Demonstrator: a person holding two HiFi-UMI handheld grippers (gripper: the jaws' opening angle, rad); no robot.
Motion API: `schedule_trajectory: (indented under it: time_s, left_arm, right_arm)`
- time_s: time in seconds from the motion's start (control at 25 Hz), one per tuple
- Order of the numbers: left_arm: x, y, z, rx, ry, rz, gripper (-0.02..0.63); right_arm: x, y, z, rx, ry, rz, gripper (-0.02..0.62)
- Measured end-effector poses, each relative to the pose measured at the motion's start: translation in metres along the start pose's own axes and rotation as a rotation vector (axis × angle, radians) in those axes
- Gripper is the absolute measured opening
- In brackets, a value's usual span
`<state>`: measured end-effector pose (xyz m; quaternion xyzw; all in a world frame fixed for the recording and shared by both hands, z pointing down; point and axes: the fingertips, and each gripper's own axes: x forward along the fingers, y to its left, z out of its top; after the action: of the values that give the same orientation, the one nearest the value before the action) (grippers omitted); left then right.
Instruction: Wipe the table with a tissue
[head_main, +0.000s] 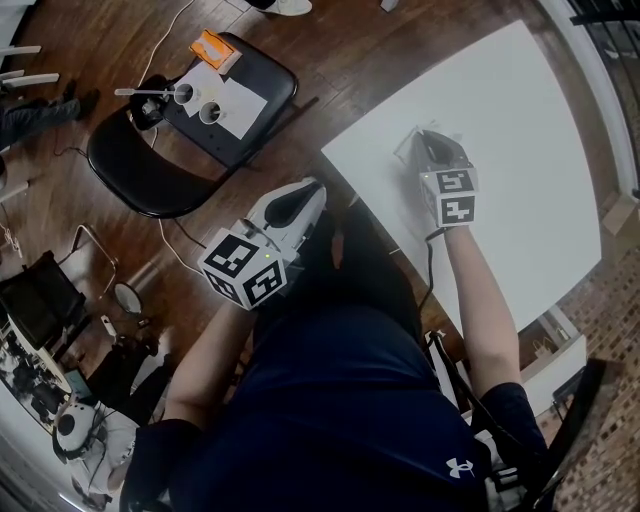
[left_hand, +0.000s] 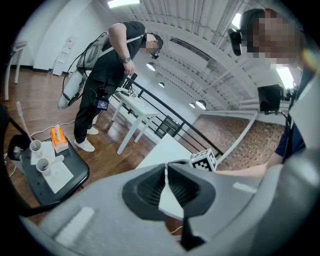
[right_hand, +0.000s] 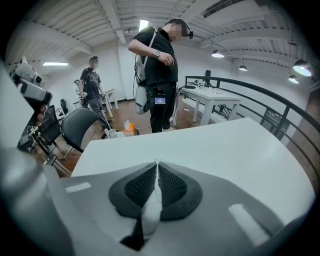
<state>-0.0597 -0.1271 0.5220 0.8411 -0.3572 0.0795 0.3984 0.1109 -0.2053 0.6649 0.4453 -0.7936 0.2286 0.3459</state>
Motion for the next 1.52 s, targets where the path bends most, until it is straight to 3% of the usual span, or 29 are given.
schedule_trajectory:
  time_s: [1.12, 1.52]
  left_arm:
    - [-0.019, -0.013, 0.002, 0.016, -0.037, -0.006, 0.014]
    - [-0.027, -0.019, 0.019, 0.045, -0.081, -0.019, 0.014]
  right_arm:
    - [-0.010, 0.093, -0.029, 0.035, 0.038, 0.157, 0.014]
    - [-0.044, 0.085, 0.001, 0.102, -0.078, 0.169, 0.014]
